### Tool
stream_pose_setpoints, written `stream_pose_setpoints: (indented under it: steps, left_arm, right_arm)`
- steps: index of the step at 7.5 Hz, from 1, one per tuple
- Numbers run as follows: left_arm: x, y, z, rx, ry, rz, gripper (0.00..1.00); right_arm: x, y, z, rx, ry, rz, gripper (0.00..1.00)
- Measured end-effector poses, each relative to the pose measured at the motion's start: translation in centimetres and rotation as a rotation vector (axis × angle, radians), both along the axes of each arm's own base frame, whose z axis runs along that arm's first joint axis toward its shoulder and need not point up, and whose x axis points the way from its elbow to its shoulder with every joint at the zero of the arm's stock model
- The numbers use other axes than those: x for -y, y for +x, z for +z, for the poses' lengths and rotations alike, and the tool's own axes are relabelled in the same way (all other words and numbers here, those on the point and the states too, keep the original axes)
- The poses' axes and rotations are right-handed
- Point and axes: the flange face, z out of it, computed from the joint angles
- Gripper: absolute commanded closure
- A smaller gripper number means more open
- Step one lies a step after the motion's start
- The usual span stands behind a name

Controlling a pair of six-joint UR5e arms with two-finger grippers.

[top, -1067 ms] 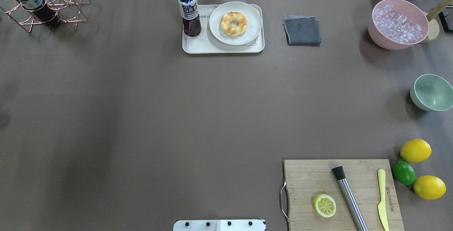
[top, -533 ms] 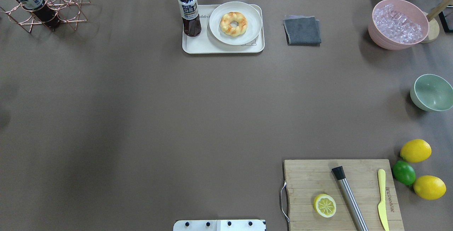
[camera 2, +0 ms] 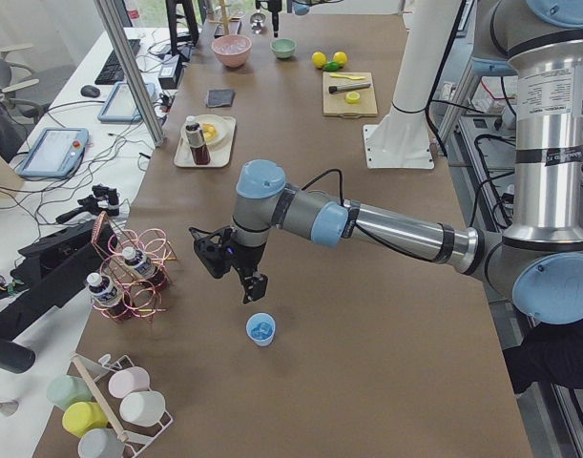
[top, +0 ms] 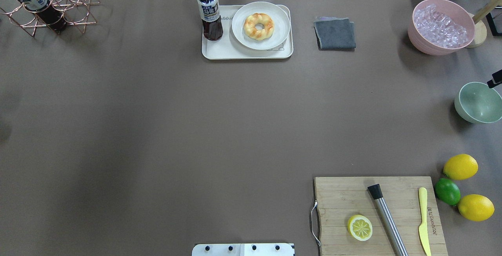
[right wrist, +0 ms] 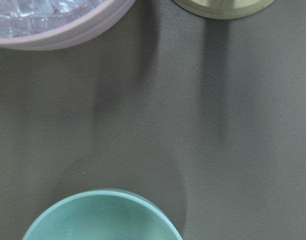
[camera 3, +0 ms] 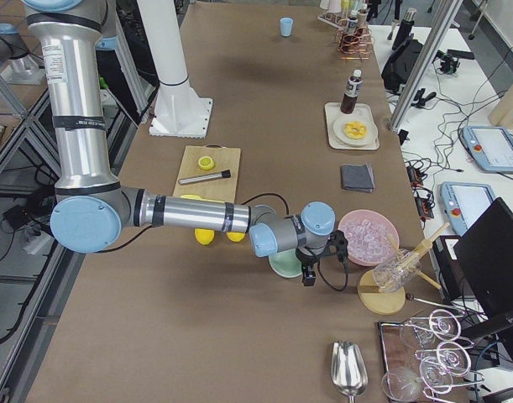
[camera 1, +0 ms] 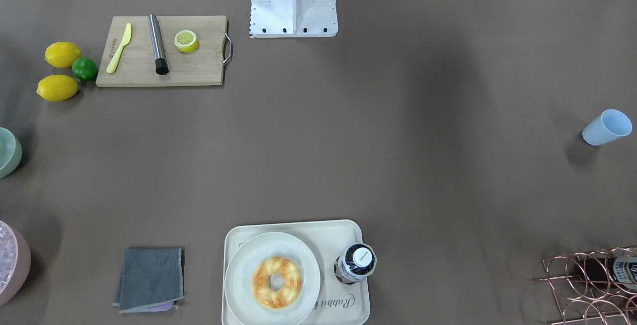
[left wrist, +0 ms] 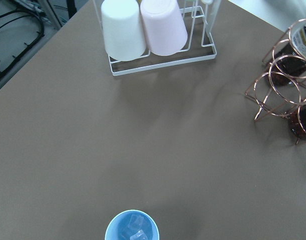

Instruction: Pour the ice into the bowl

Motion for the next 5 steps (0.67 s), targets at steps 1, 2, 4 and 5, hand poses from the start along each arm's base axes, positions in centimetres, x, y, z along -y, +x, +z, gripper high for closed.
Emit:
stream_pose_setpoints:
  steps: [1,2,4,5]
  left_arm:
    - [-0.1,2.1,-0.8,0.010,-0.049,-0.082,0.03]
    - [0.0,4.5,-1.3,0.028,-0.091,-0.150,0.03]
    - [0.1,8.6,-1.2,0.095,-0.164,-0.278,0.04]
    - [0.1,9.7,-0.9,0.126,-0.207,-0.347,0.04]
  right_arm:
    - [0.3,-0.8,0.6,-0.002,0.007,-0.009,0.02]
    - [0.5,-1.4,1.2,-0.009,0.017,-0.016,0.04]
    - [0.4,-2.0,2.3,-0.016,0.028,-0.024,0.08]
    - [0.3,-2.1,2.6,-0.016,0.036,-0.024,0.30]
